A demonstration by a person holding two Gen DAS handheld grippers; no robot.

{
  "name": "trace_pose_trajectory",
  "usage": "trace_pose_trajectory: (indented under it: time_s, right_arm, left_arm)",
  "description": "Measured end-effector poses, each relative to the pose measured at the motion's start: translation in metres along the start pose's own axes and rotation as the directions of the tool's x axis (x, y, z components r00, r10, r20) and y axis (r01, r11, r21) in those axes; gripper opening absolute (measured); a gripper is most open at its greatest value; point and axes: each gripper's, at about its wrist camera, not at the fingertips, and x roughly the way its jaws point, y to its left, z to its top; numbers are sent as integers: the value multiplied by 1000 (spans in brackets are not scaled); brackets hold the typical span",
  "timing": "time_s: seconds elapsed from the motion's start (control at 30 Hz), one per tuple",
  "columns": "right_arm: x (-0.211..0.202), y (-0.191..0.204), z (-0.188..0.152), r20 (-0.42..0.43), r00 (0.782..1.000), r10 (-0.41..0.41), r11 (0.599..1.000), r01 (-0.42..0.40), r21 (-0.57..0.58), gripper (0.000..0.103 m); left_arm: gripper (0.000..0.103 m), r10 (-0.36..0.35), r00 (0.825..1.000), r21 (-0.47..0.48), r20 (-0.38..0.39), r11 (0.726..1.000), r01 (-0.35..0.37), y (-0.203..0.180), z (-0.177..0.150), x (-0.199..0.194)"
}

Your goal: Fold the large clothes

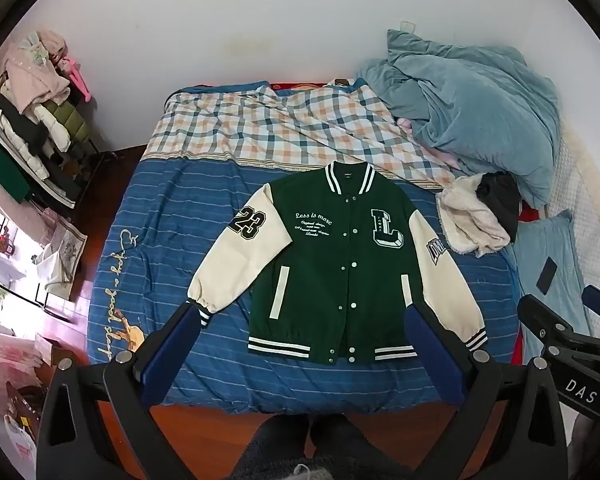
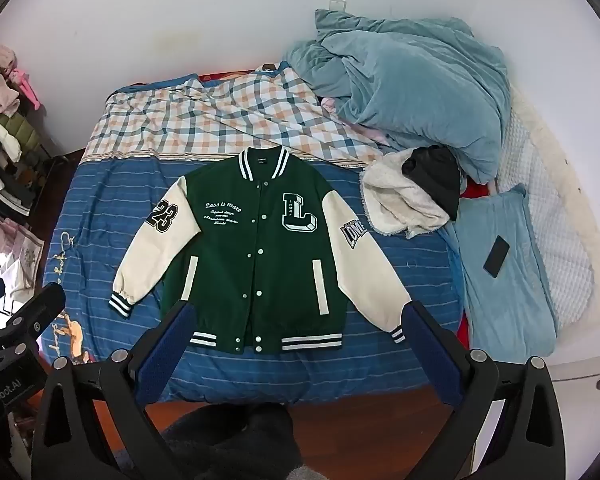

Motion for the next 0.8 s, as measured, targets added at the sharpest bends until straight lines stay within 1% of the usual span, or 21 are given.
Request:
trace_pose_trajectory:
  time_s: [0.57,0.6,0.8]
  right_arm:
    - [-5,4,2,12,1000,-11,1000,11,-8,103]
    - [-7,5,4,10,1000,-11,1000,11,-7,103]
    - [-9,7,9,9,1000,-10,1000,10,-6,103]
  left_arm:
    - [103,7,1000,-1,2,1000,-7,-1,1,0]
    - [103,8,1000,-1,2,1000,-8,3,4,-2]
    - [103,10,1000,-2,2,1000,-10,4,11,-3]
